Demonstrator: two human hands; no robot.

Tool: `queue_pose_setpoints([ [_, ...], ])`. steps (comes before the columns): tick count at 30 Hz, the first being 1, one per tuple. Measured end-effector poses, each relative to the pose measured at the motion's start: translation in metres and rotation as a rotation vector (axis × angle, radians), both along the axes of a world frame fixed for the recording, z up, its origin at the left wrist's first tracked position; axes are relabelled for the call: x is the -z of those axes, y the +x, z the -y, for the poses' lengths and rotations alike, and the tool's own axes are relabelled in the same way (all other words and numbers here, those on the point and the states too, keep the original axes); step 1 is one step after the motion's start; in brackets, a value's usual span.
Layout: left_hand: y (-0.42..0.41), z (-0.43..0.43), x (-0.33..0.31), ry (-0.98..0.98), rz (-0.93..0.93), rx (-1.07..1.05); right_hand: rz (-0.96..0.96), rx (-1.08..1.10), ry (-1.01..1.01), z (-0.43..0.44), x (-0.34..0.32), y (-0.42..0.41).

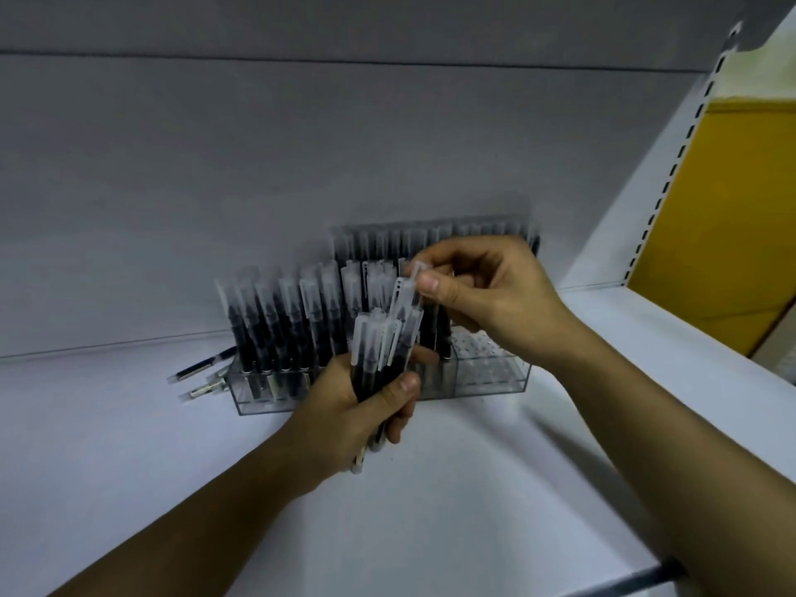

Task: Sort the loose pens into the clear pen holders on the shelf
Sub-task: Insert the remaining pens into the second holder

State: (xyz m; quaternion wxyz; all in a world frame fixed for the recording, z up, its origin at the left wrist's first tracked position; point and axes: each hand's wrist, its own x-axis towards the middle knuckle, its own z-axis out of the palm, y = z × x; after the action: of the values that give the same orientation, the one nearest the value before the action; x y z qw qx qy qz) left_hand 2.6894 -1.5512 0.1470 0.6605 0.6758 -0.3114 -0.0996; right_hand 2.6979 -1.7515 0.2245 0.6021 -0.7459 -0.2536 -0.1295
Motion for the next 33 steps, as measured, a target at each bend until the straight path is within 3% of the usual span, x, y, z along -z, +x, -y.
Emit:
queue_pose_setpoints([
  [6,0.003,0.005,0.005,-0.060,-0.080,-0.017,0.018,0.135,0.304,0.022,0.011,0.008],
  [11,0.001,0.013,0.002,-0.094,-0.140,-0.015,-0.009,0.153,0.257,0.023,0.020,0.006],
  [14,0.002,0.012,0.004,-0.098,-0.162,-0.050,-0.019,0.137,0.395,0.026,0.020,0.009],
  [21,0.000,0.012,0.005,-0.149,-0.022,-0.120,-0.042,0.175,0.586,0.039,0.016,0.014],
  [27,-0.013,0.015,-0.001,-0.096,0.093,-0.206,0.061,0.458,0.486,0.047,0.013,0.015],
  [33,-0.010,0.014,0.007,-0.021,-0.060,-0.150,0.159,0.598,0.283,0.044,0.017,0.016],
])
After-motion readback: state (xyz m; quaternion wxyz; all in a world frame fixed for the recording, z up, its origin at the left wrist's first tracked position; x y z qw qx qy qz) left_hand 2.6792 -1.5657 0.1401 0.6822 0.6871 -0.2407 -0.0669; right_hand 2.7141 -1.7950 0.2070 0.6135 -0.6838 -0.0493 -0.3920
